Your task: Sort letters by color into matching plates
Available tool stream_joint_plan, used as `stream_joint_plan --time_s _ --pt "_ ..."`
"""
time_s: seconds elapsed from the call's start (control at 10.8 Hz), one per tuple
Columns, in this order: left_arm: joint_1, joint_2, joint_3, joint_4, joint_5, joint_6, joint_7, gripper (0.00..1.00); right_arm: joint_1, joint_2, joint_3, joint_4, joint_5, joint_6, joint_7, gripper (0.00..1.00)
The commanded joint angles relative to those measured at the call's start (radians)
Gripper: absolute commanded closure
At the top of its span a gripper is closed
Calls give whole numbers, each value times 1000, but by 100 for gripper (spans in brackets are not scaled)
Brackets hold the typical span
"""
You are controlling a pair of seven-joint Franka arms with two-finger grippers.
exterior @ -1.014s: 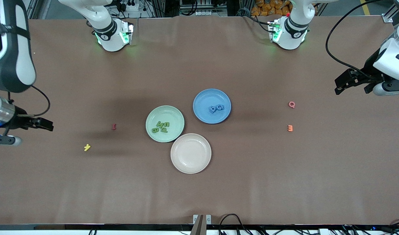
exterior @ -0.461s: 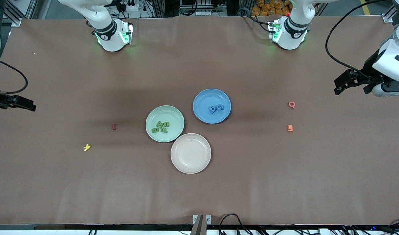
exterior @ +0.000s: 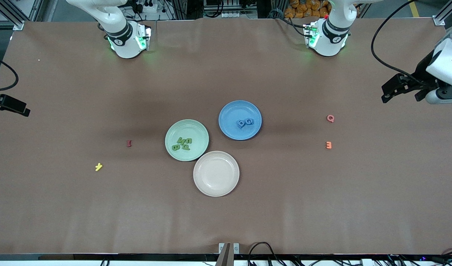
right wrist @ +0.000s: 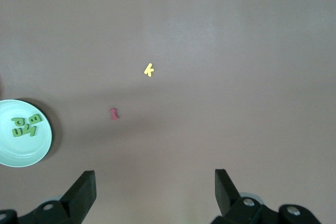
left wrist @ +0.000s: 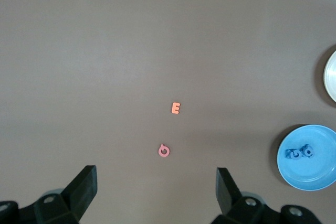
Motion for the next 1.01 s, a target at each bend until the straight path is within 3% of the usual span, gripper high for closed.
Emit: stream_joint_plan --time_s 0.0,0.28,0.92 --pt "18 -38 -10 -32 -7 -5 48 0 14 -29 6 -28 5 31 33 0" --pt "30 -38 -5 -30 1 5 118 0 17 -56 5 -97 4 126 57 0" --pt "27 -27 -10 -16 36 3 117 0 43 -82 5 -142 -9 157 117 0"
